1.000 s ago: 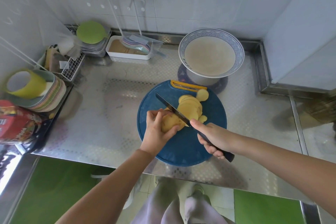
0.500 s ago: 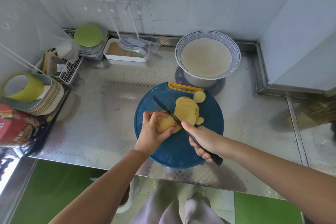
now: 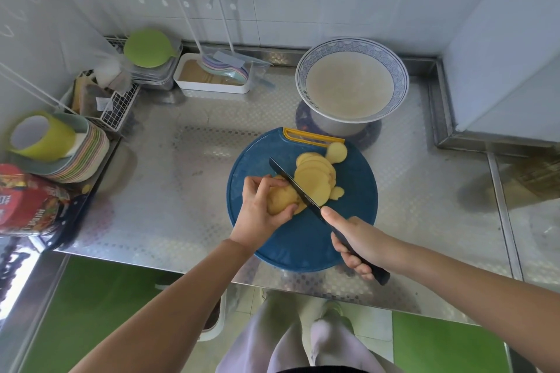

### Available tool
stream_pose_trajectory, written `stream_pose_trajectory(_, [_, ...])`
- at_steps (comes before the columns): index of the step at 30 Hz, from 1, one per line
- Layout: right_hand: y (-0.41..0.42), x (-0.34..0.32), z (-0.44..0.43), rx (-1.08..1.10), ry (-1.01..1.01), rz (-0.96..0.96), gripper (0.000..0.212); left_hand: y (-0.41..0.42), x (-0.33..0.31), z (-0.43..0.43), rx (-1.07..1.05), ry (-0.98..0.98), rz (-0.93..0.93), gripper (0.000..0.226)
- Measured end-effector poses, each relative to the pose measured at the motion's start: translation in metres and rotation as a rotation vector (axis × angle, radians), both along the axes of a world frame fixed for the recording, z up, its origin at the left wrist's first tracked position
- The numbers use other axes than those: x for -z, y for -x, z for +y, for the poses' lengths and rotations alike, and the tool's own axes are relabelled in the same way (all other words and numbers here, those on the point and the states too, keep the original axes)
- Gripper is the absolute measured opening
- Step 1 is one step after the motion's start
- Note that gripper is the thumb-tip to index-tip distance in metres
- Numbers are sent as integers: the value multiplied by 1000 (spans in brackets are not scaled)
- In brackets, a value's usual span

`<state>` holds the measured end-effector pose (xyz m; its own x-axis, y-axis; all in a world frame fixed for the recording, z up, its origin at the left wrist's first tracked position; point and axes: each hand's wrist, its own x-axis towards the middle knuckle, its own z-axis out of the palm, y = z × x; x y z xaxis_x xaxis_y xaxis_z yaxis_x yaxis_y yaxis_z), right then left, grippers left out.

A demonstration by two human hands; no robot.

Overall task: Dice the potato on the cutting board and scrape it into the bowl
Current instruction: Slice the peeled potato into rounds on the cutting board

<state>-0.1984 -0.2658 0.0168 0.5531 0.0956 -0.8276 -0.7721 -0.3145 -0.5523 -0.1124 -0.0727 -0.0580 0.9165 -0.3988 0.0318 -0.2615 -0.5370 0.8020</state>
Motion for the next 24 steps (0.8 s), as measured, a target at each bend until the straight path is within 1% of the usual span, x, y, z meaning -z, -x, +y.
stream_pose_trajectory(11, [-1, 9, 6, 11, -4, -1, 71, -2, 1, 1, -16, 21, 43, 47])
stream_pose_trajectory(20, [-2, 14, 8, 24, -13, -3, 72, -3, 4, 2, -7, 30, 9, 51])
stream_pose_trajectory(24, [0, 23, 14, 32, 13, -72, 72, -7, 4, 4, -9, 49, 21, 54])
